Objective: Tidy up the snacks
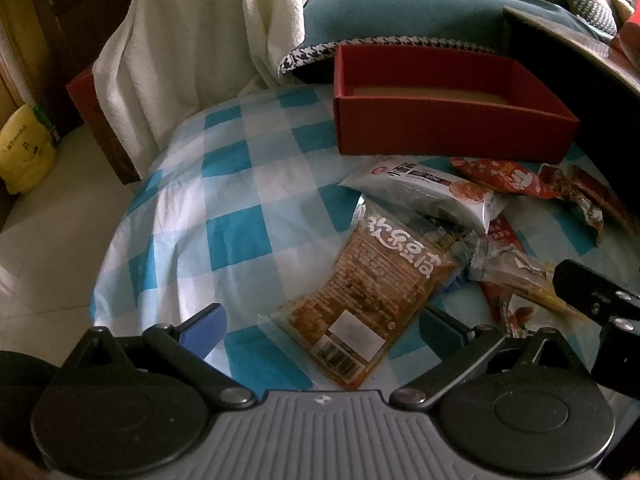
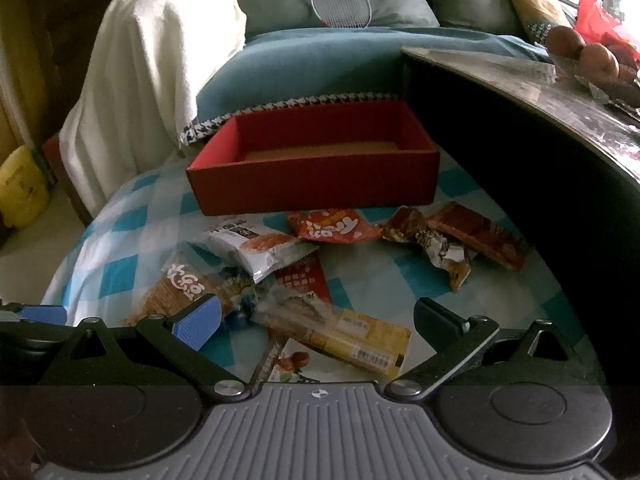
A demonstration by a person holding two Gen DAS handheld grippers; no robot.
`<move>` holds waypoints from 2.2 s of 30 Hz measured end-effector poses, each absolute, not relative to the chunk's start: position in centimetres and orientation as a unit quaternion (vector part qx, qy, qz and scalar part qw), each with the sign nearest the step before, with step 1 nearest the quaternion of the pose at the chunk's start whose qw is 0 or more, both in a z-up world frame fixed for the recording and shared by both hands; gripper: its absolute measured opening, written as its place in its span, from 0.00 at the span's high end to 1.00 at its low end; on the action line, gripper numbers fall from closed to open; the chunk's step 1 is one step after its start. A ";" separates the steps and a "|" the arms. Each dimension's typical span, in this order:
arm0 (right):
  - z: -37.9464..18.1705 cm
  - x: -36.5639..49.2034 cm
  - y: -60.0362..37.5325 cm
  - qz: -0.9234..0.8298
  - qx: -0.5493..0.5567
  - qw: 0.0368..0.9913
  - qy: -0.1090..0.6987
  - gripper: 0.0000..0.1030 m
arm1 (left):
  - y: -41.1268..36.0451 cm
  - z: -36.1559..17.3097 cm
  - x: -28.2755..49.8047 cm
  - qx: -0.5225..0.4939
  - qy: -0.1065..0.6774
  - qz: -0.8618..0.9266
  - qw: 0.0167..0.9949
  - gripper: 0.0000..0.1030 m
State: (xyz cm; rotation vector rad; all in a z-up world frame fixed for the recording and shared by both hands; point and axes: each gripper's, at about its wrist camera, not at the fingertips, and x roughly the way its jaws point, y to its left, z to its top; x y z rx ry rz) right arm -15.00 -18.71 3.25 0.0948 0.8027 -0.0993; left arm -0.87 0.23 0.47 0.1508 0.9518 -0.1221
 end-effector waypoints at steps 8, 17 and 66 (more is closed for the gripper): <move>2.9 -14.8 -18.7 -0.051 0.043 0.916 0.395 0.00 | 0.3 0.5 -1.0 0.068 0.457 -0.064 0.884 0.04; 2.4 -14.6 -18.9 -0.063 0.037 0.909 0.411 0.00 | 0.3 0.7 -1.0 0.060 0.457 -0.066 0.885 0.04; 1.3 -14.2 -19.5 -0.080 0.035 0.892 0.444 0.00 | -0.1 0.7 -1.3 0.074 0.455 -0.074 0.884 0.10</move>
